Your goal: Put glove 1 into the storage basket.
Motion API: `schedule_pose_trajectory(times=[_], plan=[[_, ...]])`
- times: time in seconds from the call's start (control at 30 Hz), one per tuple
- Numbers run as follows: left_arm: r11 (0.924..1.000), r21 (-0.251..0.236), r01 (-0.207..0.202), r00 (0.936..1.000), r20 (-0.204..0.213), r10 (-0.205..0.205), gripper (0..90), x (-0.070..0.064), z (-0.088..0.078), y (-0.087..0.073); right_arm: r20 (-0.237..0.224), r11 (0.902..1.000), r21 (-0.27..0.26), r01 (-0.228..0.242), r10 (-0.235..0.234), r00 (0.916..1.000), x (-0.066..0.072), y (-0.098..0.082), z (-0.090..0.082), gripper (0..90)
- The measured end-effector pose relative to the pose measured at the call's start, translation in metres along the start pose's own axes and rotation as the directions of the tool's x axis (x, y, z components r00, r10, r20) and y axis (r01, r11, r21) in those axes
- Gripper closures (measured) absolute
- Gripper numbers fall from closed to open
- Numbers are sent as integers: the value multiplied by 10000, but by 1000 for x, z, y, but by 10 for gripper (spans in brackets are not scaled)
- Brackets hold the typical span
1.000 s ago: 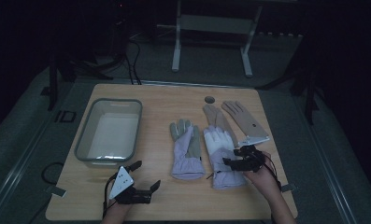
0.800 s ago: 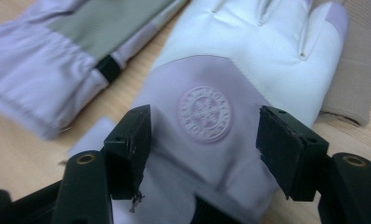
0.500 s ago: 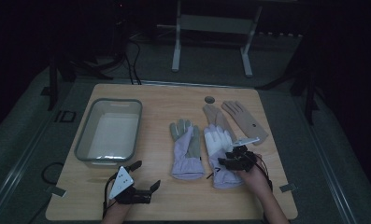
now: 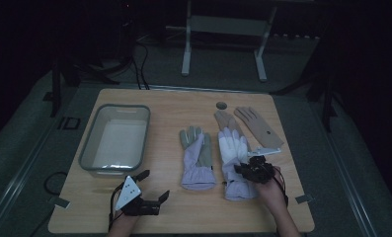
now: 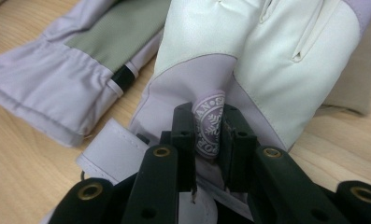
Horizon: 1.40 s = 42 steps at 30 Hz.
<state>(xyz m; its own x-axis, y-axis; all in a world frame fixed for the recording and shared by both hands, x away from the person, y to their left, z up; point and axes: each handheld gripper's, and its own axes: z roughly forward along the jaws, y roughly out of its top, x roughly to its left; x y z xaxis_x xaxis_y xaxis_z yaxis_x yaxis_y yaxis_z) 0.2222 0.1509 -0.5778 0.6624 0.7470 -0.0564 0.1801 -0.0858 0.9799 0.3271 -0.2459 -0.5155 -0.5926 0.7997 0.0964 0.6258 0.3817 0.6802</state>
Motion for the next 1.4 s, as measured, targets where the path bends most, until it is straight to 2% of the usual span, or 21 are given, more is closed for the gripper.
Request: schedule_pose_trajectory(times=[0.27, 0.47, 0.67, 0.97, 1.17, 1.4], plan=[[10000, 14, -17, 10000, -10, 17, 25, 0, 0, 0, 373, 9976, -672, -178, 203, 9991, 7, 17, -25, 776], [10000, 30, -46, 10000, -7, 46, 25, 0, 0, 0, 617, 9925, -1105, -518, 589, 9964, 14, 35, -33, 776], [10000, 21, -40, 10000, 13, 40, 25, 0, 0, 0, 775, 9896, -1399, -326, 438, 9960, 27, 54, -36, 774], [10000, 25, -40, 10000, 0, 40, 25, 0, 0, 0, 501, 9853, -1683, -299, 388, 9980, 45, 75, -34, 774], [10000, 24, -18, 10000, 2, 18, 25, 0, 1, 0, 327, 9853, -1706, 16, 41, 9995, 63, 89, -30, 774], [10000, 40, -70, 10000, 19, 70, 25, 0, 1, 0, 5, 9878, -1522, 315, -318, 9995, 85, 102, -14, 773]])
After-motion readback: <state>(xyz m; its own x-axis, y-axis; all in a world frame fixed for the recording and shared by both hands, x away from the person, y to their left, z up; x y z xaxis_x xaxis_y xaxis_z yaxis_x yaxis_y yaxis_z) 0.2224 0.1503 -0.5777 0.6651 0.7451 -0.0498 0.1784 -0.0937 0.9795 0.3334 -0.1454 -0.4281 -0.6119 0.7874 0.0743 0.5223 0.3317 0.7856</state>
